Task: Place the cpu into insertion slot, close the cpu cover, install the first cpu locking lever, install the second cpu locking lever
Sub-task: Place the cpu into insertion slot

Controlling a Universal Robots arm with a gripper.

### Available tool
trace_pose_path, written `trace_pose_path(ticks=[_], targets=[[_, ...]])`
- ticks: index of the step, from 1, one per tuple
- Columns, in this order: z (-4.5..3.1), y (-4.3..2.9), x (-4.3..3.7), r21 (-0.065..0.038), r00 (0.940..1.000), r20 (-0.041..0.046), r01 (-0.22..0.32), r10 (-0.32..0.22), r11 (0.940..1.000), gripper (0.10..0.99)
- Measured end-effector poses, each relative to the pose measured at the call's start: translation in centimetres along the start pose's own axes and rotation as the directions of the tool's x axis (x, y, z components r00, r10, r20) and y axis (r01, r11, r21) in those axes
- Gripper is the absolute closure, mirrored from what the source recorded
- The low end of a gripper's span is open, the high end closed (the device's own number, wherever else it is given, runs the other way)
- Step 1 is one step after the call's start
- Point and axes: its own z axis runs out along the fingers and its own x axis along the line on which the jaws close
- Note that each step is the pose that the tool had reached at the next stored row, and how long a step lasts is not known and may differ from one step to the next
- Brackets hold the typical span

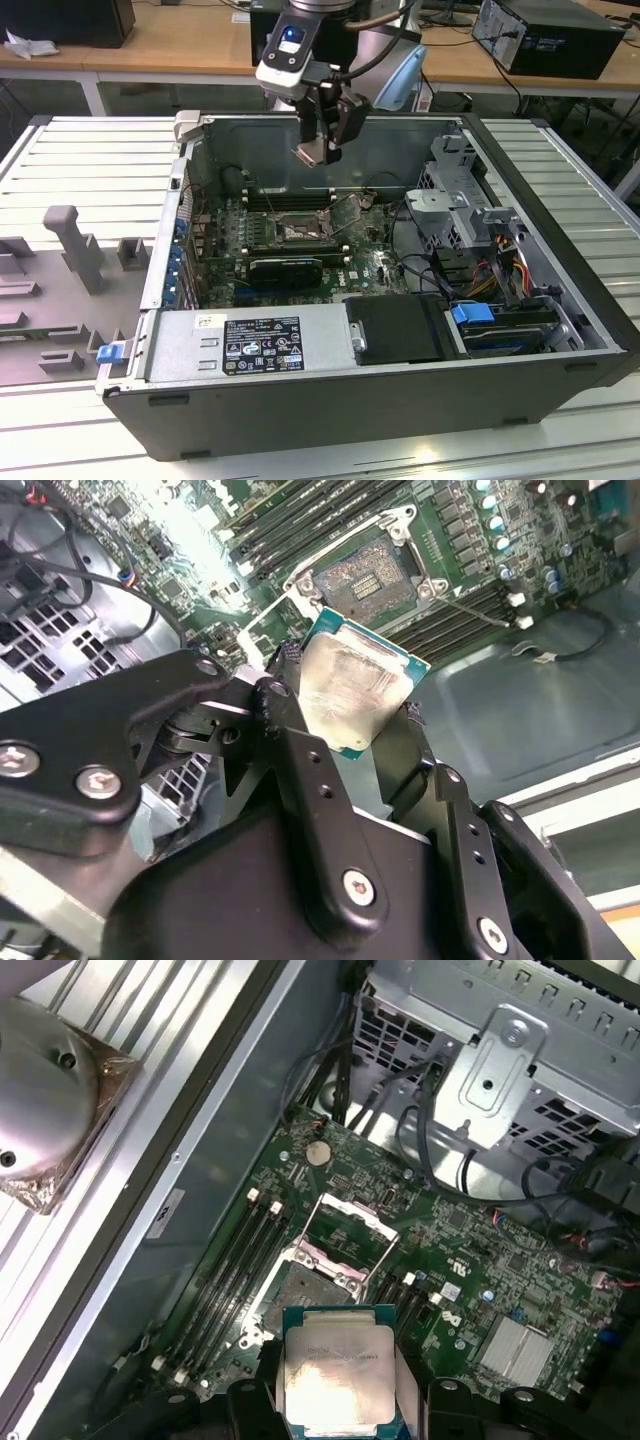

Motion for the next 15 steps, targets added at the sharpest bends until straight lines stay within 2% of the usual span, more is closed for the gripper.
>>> trace_pose_path(ticks=[8,15], targets=[[0.03,0.00,0.00,-0.002,0.9973,0.0064,-0.074,0.074,0.9973,0.557],[0.06,-0.01,0.00,-0.003,0.9919,0.0109,-0.126,0.126,0.9920,0.557]])
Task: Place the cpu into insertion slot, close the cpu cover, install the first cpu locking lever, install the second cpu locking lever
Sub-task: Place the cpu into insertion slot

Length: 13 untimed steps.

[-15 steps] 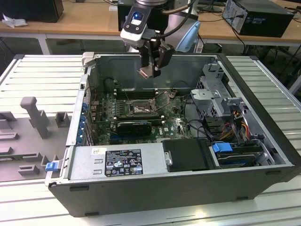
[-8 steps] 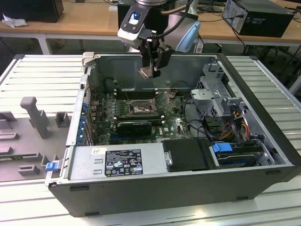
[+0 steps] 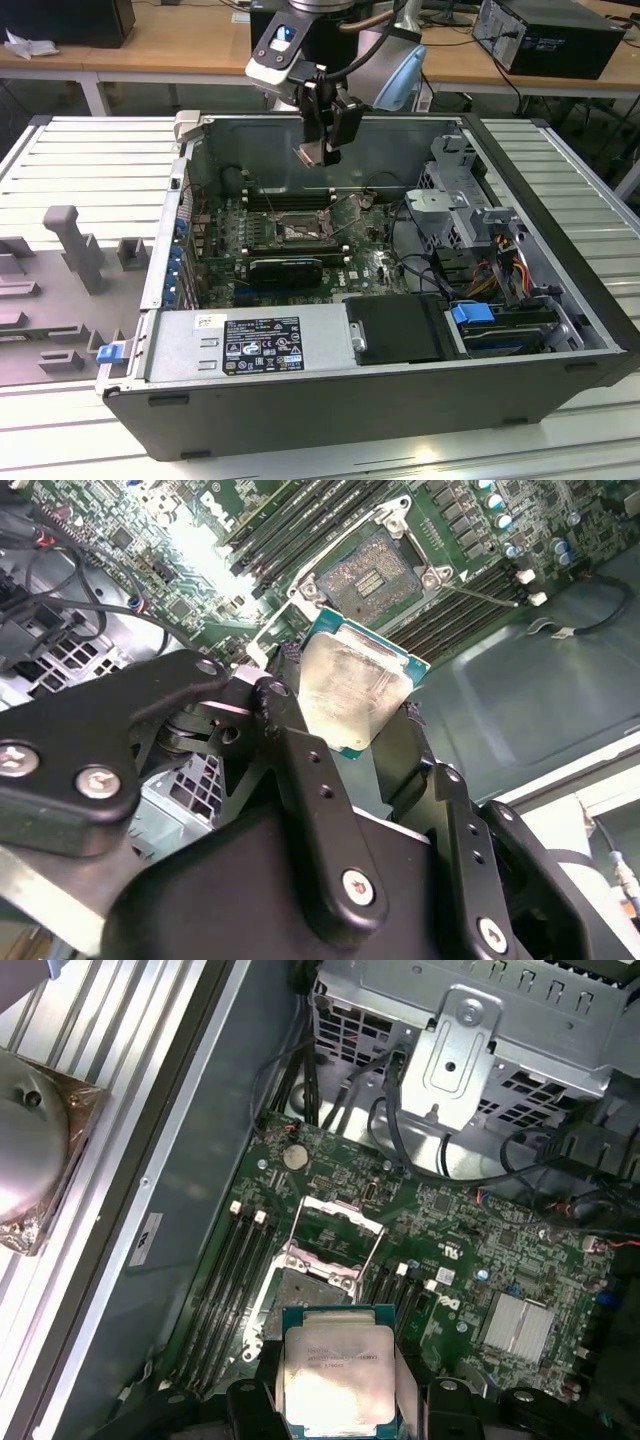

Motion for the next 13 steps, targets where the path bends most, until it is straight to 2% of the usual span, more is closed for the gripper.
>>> trace_pose_path(ticks=[8,13], targets=[[0.03,0.00,0.00,-0.001,0.9988,0.0041,-0.048,0.048,0.9989,0.557],[0.06,-0.01,0.00,-0.002,0.9951,0.0085,-0.099,0.099,0.9951,0.557]])
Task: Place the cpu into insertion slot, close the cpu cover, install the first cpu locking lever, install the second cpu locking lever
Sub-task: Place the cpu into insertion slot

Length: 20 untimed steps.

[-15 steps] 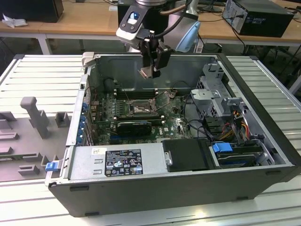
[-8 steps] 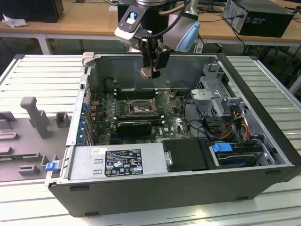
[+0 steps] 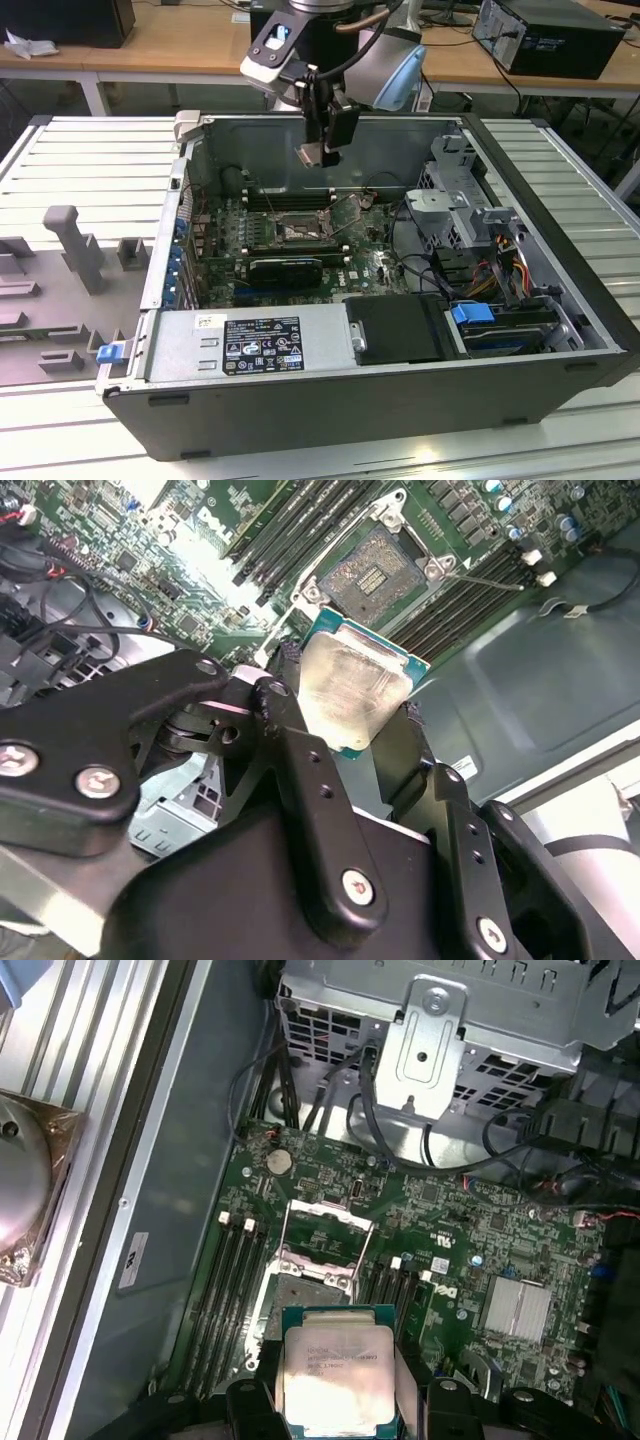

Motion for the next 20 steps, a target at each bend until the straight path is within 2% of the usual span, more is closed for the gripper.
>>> trace_pose_path(ticks=[10,14,16,20], targets=[[0.07,-0.01,0.00,-0.002,0.9949,0.0086,-0.101,0.101,0.9949,0.557],[0.28,-0.02,0.00,-0.003,0.9880,0.0138,-0.154,0.154,0.9881,0.557],[0.56,-0.05,-0.01,-0.004,0.9796,0.0175,-0.200,0.200,0.9798,0.557],[1.09,-0.11,-0.02,-0.002,0.9752,0.0191,-0.220,0.220,0.9754,0.557]])
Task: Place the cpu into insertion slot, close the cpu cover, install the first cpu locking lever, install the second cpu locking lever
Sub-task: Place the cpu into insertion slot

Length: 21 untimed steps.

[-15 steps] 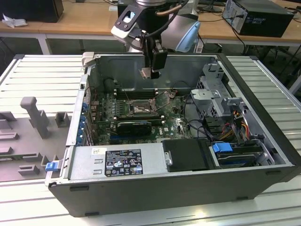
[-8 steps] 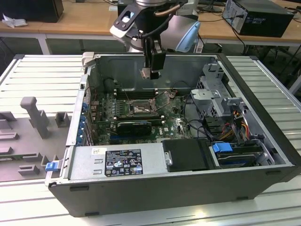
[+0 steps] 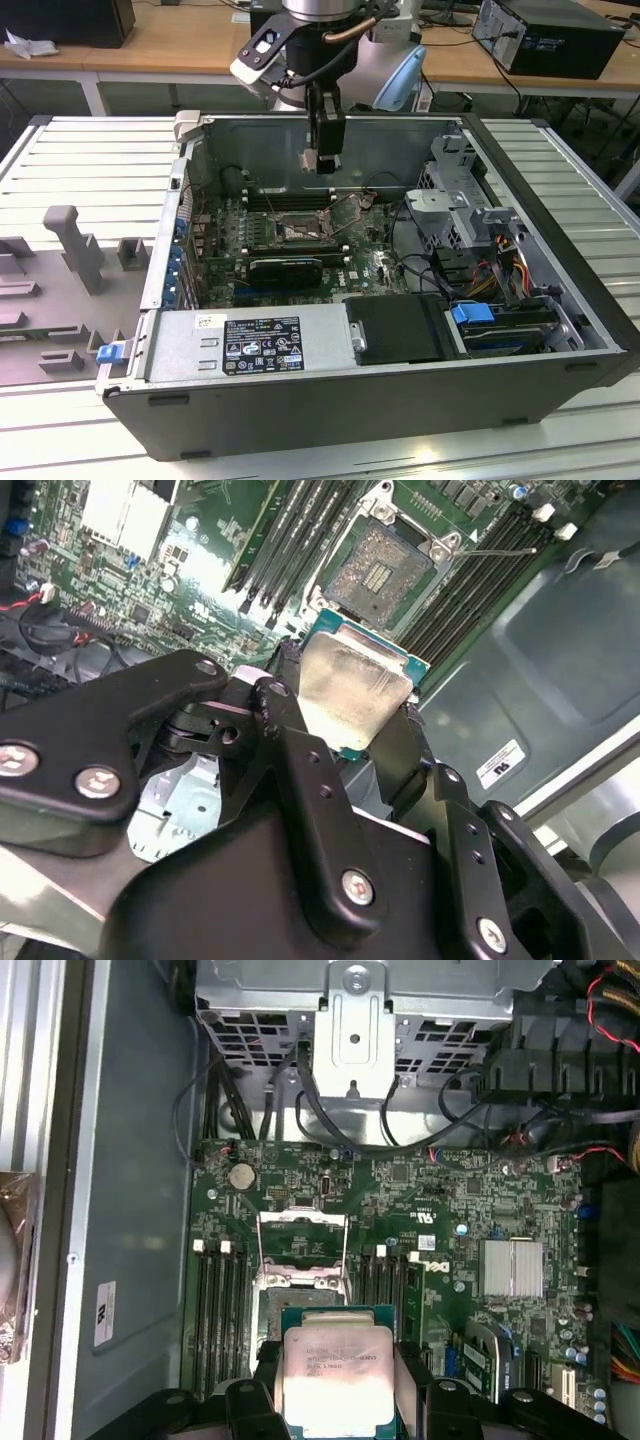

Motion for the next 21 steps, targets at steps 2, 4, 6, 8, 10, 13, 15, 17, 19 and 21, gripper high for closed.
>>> trace_pose_path(ticks=[2,4,6,8,10,13,15,17,19,21], targets=[[0.35,-0.02,0.00,0.002,1.0000,0.0002,-0.004,0.004,1.0000,0.557],[0.47,-0.03,-0.01,0.003,1.0000,0.0032,-0.006,0.006,1.0000,0.557],[0.69,-0.05,-0.01,0.003,1.0000,0.0057,-0.008,0.008,1.0000,0.557],[1.06,-0.07,-0.02,0.006,0.9999,0.0104,-0.009,0.009,0.9999,0.557],[1.66,-0.11,-0.02,0.006,0.9999,0.0133,-0.009,0.009,0.9999,0.557],[2.34,-0.21,-0.03,0.005,0.9999,0.0093,-0.010,0.009,0.9999,0.557],[2.66,-0.36,0.02,0.006,0.9999,0.0095,-0.009,0.009,0.9999,0.557],[3.07,-0.58,0.05,0.006,0.9999,0.0092,-0.009,0.009,0.9999,0.557],[3.51,-1.10,0.15,0.005,0.9999,0.0093,-0.009,0.009,0.9999,0.557],[4.23,-1.54,0.39,0.006,0.9999,0.0095,-0.009,0.009,0.9999,0.557]])
